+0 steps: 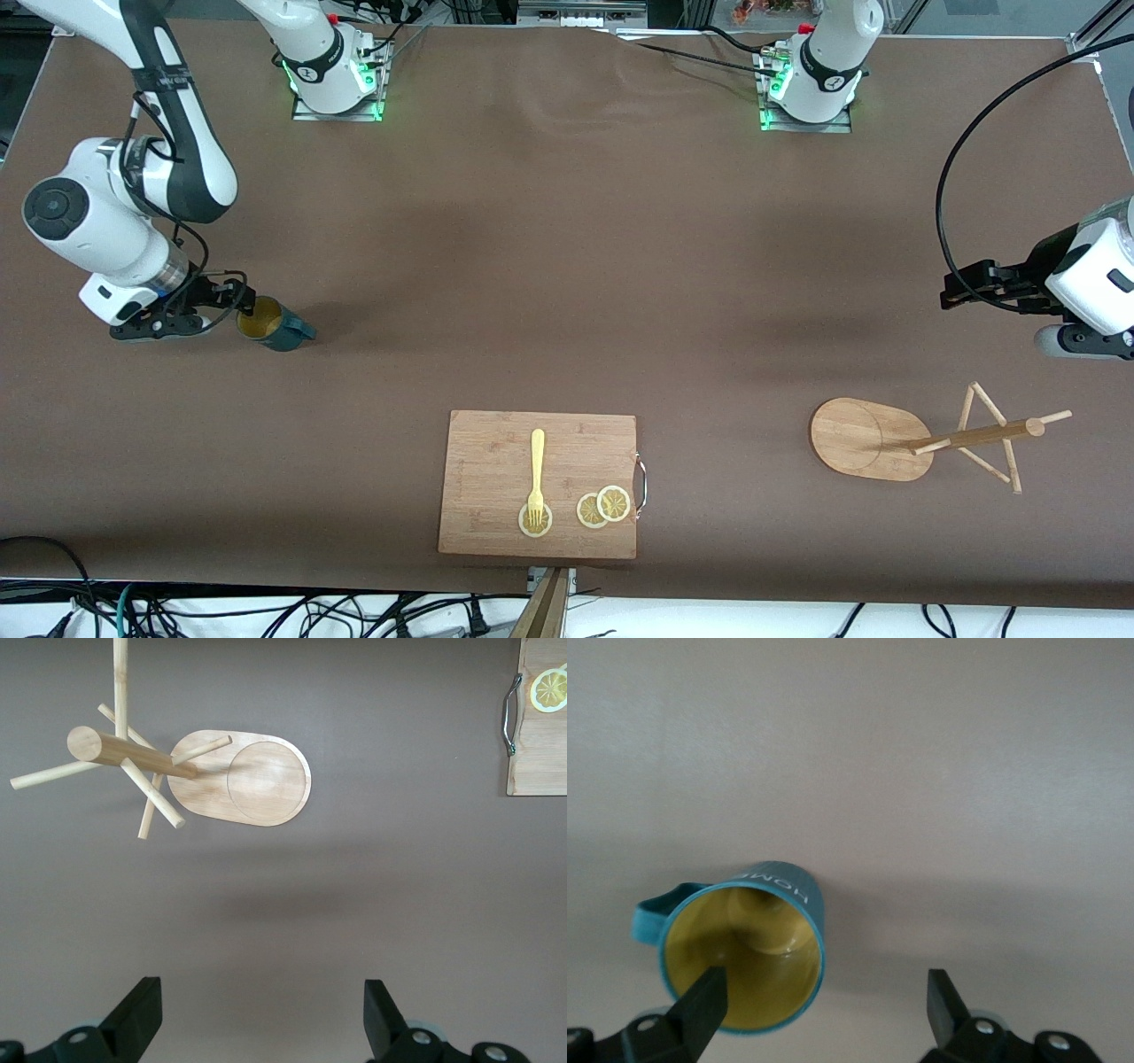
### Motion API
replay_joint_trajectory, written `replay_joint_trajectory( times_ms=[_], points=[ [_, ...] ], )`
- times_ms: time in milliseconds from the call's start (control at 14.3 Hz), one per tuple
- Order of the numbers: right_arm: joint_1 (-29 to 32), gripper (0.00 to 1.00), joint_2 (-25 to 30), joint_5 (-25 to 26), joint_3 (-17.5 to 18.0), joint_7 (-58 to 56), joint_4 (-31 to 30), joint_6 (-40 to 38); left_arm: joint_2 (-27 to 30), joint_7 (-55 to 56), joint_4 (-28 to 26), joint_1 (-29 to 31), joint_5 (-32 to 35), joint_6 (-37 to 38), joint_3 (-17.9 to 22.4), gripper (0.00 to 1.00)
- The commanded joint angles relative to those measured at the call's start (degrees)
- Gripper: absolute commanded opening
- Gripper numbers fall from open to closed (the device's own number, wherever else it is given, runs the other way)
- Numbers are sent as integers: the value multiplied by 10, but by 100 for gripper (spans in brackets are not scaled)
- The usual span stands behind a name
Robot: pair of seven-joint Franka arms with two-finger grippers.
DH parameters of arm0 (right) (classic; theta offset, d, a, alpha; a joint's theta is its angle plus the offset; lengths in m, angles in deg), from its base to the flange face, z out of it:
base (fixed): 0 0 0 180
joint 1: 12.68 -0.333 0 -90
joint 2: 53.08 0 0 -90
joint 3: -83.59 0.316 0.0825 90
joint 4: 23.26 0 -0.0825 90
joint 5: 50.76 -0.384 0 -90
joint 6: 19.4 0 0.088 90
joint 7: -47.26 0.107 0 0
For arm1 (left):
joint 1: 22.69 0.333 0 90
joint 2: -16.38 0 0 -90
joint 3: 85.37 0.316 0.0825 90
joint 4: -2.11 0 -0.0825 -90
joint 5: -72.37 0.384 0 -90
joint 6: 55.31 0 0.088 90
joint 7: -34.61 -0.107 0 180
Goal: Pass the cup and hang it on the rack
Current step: 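Lower the right gripper and grasp the teal mug rim, then carry the mug with the right gripper while the left gripper approaches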
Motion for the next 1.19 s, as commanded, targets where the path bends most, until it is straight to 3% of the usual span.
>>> replay_joint_trajectory(
  times_ms=[0, 70, 140, 350, 420, 559, 979, 1119],
  points=[
    [2, 99, -16, -10, -1, -3, -7, 19, -10, 0, 21, 0, 5, 5, 0, 100],
    [2, 98, -22, -15, -1, -3, -7, 25, -10, 0, 21, 0, 5, 5, 0, 100],
    [2, 91, -26, -16, -1, -4, -7, 32, -10, 0, 21, 1, 5, 5, 0, 100],
    [2, 29, -29, -16, -1, -3, -7, 30, -10, 0, 20, 3, 5, 5, 0, 100],
    [2, 16, -29, -15, -1, -3, -7, 29, -10, 0, 20, 3, 5, 6, 0, 100],
    [2, 0, -29, -15, -1, -3, -6, 27, -10, 0, 19, 3, 5, 6, 0, 100],
    [1, 0, -24, -15, 3, -5, 2, 25, -17, 0, 21, -4, -14, 5, 0, 100],
    [1, 0, -19, -14, 5, -5, 17, -7, -18, 0, 21, 1, -17, 5, 0, 100]
  ],
)
